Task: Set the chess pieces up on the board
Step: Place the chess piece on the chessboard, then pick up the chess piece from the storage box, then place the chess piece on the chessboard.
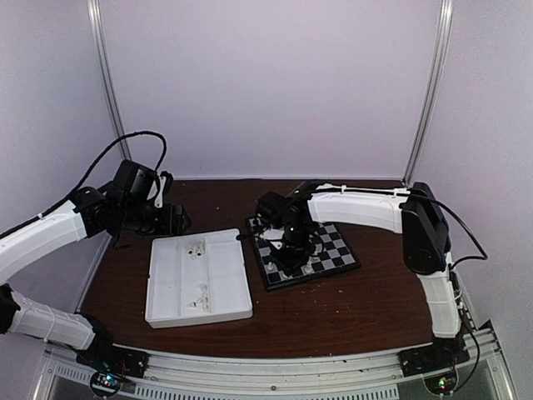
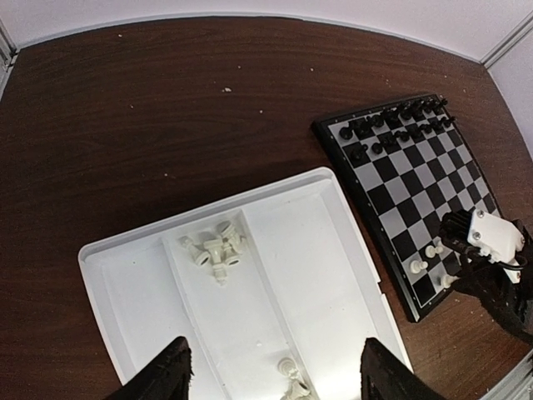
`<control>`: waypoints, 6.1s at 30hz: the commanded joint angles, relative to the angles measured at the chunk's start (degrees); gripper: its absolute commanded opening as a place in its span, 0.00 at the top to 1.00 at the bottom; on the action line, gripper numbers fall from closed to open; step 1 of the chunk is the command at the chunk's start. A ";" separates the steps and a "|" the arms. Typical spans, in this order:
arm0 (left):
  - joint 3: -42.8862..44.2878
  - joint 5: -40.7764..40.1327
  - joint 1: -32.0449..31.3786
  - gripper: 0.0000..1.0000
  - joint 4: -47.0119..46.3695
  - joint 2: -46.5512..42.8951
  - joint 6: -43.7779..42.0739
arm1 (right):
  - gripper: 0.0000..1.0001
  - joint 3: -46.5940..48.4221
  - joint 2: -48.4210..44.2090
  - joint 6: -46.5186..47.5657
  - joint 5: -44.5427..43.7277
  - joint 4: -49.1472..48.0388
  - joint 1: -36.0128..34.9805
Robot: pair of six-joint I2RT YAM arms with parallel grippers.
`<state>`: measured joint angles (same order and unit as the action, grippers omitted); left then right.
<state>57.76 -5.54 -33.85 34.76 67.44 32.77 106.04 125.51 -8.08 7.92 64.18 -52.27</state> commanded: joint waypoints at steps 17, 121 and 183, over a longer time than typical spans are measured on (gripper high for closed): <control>1.48 -1.32 0.27 0.30 0.30 0.37 -1.31 | 0.93 3.12 2.54 0.68 -2.76 0.77 -0.64; -13.89 20.54 0.81 0.94 -61.46 10.45 59.12 | 0.52 -32.67 -26.39 -8.49 4.00 -82.70 -5.99; -18.69 19.22 -2.30 0.58 -66.85 11.38 60.68 | 0.96 -28.66 -15.68 -13.88 7.86 -87.80 -1.25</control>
<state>40.56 14.46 -36.01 -32.14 81.01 95.55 77.73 109.86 -21.30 14.61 -21.89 -53.87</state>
